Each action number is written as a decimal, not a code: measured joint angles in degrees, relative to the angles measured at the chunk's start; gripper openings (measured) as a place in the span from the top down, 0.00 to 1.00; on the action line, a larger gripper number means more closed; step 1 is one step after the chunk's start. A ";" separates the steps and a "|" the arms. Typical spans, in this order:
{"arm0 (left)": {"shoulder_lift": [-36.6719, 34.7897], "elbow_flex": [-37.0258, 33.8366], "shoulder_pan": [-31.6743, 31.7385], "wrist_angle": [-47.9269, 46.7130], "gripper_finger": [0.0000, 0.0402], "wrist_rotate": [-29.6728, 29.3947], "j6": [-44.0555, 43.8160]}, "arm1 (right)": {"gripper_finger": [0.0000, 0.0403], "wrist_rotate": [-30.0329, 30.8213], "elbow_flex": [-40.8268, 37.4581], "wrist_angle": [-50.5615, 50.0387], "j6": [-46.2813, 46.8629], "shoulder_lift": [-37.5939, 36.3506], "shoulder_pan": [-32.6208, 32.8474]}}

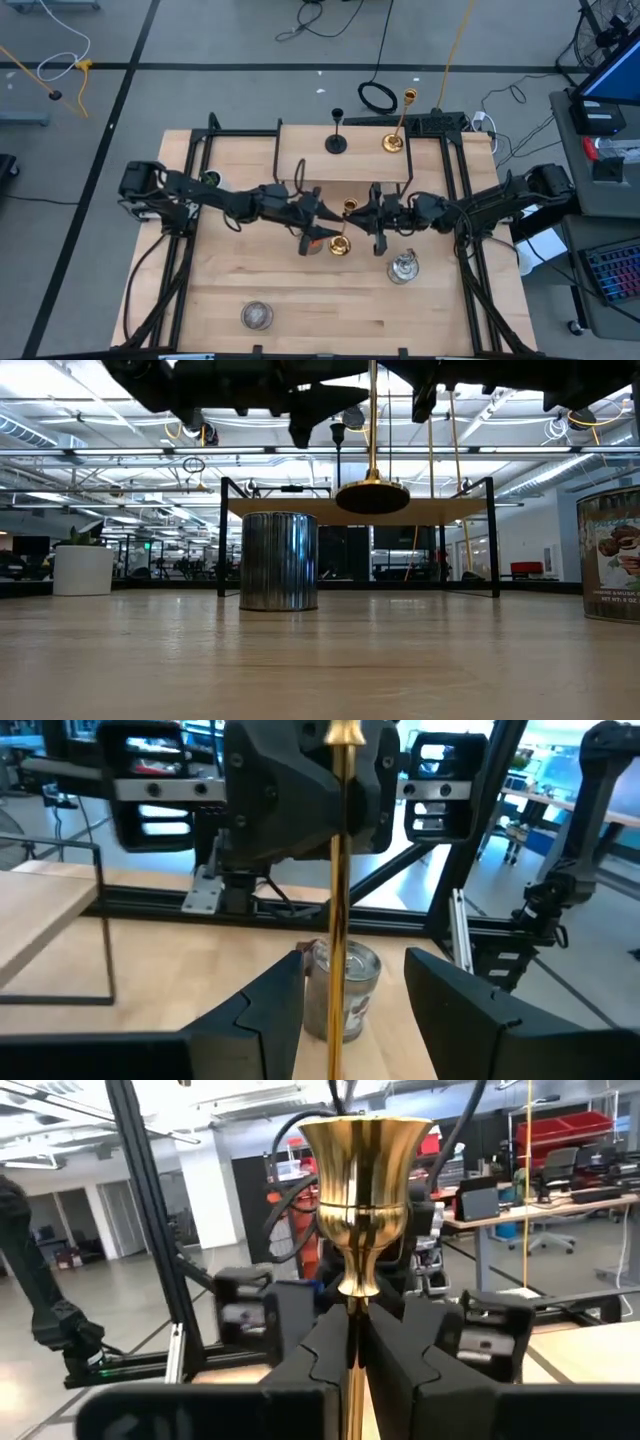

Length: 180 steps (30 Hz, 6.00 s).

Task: Pick & Place candle stick holders
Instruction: Put the golden candle holder on the shelf, then put the brown scented candle aligned with the golden candle holder on the shelf

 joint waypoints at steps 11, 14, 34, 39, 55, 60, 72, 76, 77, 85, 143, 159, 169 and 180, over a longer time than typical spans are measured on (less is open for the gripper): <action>2.96 2.31 0.14 0.22 0.63 -0.02 1.13 | 0.95 0.08 0.00 -0.25 0.39 -0.02 0.00; 2.96 2.31 0.32 0.36 0.76 -0.18 2.99 | 0.95 0.08 0.00 -0.31 0.40 -0.02 0.00; 2.94 2.31 1.58 -0.30 0.95 -0.65 2.47 | 0.68 0.02 0.00 -0.29 -10.11 -0.02 0.13; 2.94 2.31 1.59 -0.35 0.97 -0.61 2.75 | 0.57 0.08 -0.20 -0.24 -10.77 -0.07 0.83; -17.39 2.24 1.76 -20.88 0.97 -6.82 9.99 | 0.47 7.73 -4.65 -0.32 -13.19 -0.52 10.07; -25.44 2.27 3.62 -26.95 0.97 -9.29 13.45 | 0.49 7.82 -7.25 -0.37 -8.89 -0.52 12.25; -29.43 2.28 25.05 -27.76 0.97 -1.33 14.49 | 0.50 7.79 -12.13 0.54 0.45 -0.50 13.40; -26.64 2.22 31.84 -28.16 0.97 1.50 13.94 | 0.50 7.80 -12.13 0.57 0.42 -0.50 13.40; -25.60 2.24 33.08 -27.26 0.97 2.64 13.84 | 0.50 7.80 -12.13 0.57 0.38 -0.50 13.40; -17.82 2.24 39.77 -20.46 0.97 7.68 11.51 | 0.50 7.76 -12.13 0.35 0.42 -0.50 13.40; -16.69 1.89 43.75 -25.79 0.61 5.31 12.82 | 0.50 7.73 -12.13 0.97 0.42 -0.50 13.38; -30.77 1.89 43.44 -43.87 0.60 6.65 13.04 | 0.50 7.77 -12.13 2.06 0.24 -0.50 13.26; -43.06 1.89 41.24 -60.27 0.60 8.11 13.06 | 0.50 7.80 -12.13 4.43 -2.96 -0.48 10.12; -51.07 1.89 30.26 -77.93 0.60 8.11 11.44 | 0.50 7.80 -12.13 4.46 -0.72 -0.48 5.75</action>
